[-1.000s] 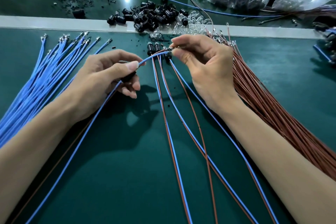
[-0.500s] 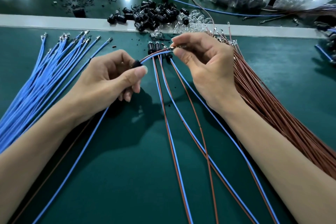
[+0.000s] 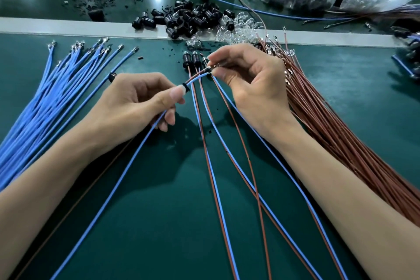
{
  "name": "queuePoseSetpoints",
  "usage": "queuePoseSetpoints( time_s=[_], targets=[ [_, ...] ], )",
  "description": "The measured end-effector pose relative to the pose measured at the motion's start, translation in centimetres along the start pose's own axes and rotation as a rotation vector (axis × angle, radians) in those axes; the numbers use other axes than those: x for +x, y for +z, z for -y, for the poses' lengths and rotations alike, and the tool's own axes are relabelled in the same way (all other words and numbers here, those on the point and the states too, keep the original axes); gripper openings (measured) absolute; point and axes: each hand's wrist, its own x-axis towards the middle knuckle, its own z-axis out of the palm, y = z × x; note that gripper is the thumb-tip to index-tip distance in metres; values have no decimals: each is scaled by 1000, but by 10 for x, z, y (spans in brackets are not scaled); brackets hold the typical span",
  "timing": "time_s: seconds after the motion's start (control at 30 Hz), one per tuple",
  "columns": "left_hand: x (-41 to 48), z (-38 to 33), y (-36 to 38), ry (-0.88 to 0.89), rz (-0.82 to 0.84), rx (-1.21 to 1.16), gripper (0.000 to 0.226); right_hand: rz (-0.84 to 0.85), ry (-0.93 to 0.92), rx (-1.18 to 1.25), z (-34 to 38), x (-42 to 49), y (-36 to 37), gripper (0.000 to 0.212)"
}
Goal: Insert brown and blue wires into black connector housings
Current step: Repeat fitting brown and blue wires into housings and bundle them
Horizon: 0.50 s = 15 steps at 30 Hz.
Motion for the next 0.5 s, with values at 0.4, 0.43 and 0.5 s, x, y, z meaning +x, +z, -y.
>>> queuePoseSetpoints(
  time_s=[0.4,0.43,0.5],
  targets=[
    [2,-3,7,15,-24,80,37,79,-80,-49,3,-3,3,27],
    [2,-3,6,18,-1,85,36,77,-79,-52,3,-2,3,26],
    [2,-3,3,27,42,79,32,78,-83,-53,3,-1,3,25]
  ],
)
